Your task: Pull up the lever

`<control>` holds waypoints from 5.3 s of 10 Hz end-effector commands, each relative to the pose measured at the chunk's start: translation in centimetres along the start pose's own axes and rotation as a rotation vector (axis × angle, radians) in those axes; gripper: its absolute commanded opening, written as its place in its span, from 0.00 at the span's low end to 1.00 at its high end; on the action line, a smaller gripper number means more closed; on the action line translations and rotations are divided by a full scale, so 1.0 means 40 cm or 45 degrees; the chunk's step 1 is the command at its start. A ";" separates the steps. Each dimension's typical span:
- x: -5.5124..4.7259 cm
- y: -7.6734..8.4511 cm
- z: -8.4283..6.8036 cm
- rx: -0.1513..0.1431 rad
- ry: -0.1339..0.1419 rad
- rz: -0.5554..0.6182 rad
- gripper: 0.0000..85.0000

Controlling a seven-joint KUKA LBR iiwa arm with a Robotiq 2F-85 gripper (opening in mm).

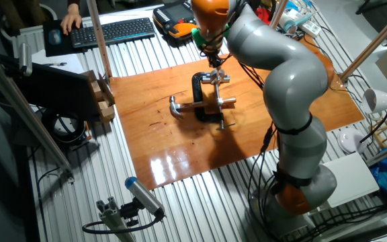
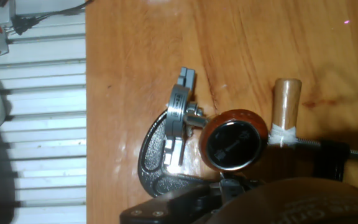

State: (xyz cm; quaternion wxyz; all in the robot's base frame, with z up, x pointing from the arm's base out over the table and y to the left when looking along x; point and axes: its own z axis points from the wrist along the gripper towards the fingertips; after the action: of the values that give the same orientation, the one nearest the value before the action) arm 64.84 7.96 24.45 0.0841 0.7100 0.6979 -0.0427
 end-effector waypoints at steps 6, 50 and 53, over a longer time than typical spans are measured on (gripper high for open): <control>-0.114 0.007 0.020 -0.027 0.063 -0.071 0.00; -0.319 -0.031 0.139 -0.090 0.080 -0.201 0.00; -0.316 -0.030 0.141 -0.088 0.078 -0.201 0.00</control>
State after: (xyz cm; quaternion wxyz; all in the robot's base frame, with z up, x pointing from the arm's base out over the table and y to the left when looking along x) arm 63.67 -5.51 21.10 0.0834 0.6502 0.7552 -0.0033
